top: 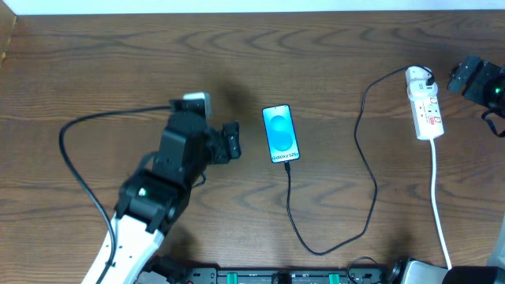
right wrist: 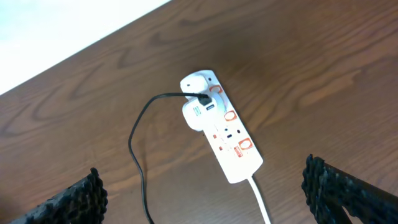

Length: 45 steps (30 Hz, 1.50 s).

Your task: Plug charger to phone and switch on socket

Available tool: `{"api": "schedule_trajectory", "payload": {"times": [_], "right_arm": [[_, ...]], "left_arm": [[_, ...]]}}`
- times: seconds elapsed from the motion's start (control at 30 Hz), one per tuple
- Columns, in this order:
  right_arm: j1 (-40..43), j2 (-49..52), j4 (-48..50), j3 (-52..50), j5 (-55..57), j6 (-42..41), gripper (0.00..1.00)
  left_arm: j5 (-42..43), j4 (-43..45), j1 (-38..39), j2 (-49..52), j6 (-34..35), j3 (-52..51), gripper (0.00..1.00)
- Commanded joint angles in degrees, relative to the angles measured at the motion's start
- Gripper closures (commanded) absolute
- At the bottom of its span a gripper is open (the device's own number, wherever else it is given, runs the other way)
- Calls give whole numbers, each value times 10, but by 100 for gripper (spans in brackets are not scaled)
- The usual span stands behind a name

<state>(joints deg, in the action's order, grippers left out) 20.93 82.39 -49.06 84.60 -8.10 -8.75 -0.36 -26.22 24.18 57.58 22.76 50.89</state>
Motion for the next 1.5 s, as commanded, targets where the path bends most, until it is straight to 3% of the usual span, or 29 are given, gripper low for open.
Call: {"api": "schedule_trajectory", "payload": {"times": [0.0, 0.23, 0.53, 0.77, 0.87, 1.07, 1.3, 1.47], "right_arm": [[0, -2, -1, 2, -2, -6, 1], [0, -2, -1, 2, -2, -6, 1], [0, -2, -1, 2, -2, -6, 1], [0, -2, -1, 2, -2, -6, 1], [0, -2, -1, 2, -2, -6, 1], [0, -1, -1, 2, -2, -6, 1], [0, -1, -1, 2, -2, -6, 1], [0, -1, -1, 2, -2, -6, 1]], "left_arm": [[-8, 45, -1, -60, -5, -58, 11], [-8, 139, -1, -180, -5, -178, 11], [-68, 285, -1, -334, -7, -327, 11], [-65, 491, -1, -435, -209, -463, 11], [-65, 533, -1, -468, -265, -508, 11], [-66, 480, -6, -500, -306, -507, 11], [-66, 406, -35, -500, -307, -507, 11], [-66, 284, -57, -546, -307, -507, 11]]}}
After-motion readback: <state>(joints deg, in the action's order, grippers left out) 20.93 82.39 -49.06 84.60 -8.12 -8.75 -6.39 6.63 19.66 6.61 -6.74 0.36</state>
